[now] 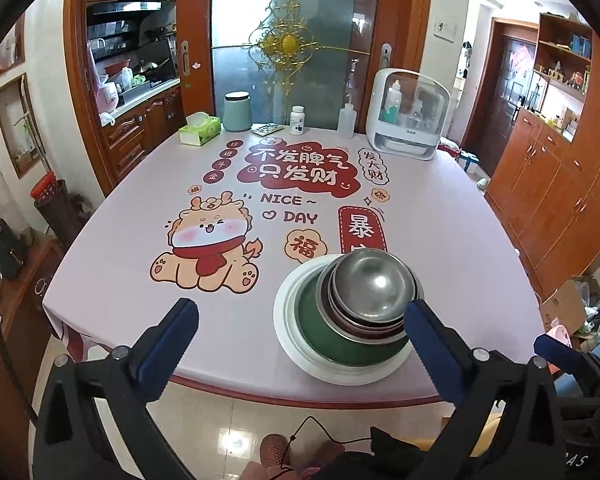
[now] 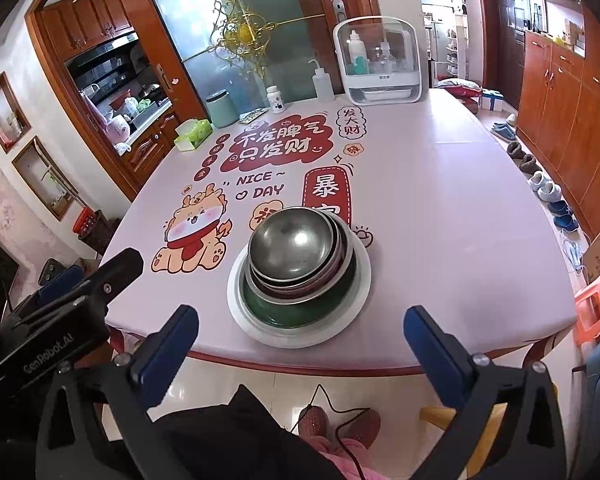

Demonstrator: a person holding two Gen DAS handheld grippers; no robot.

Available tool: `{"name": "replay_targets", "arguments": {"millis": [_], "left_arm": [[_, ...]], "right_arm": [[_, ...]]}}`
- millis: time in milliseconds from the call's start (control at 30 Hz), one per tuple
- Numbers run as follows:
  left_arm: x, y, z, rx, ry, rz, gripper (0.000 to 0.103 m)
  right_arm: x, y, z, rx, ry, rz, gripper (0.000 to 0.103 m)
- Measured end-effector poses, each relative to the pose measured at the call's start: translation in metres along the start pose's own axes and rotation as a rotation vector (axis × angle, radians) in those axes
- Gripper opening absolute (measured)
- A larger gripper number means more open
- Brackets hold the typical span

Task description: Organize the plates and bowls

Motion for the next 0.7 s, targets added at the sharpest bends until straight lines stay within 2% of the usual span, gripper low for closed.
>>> {"name": "replay_targets", "arguments": {"millis": [700], "left_arm": [[0.0071, 0.0007, -0.0049, -0.013, -0.04, 0.023, 0.102]], "right_arm": [[-0.0006, 0.0022, -0.0065, 0.008, 0.011, -0.005, 0.103]]}}
Point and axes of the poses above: each gripper's, at about its wrist camera, not at the fingertips, and x roughly against the way its jaws point, z to its right, y to its underside, the point moved 2 cm from there along -x, roughly the way its jaws point
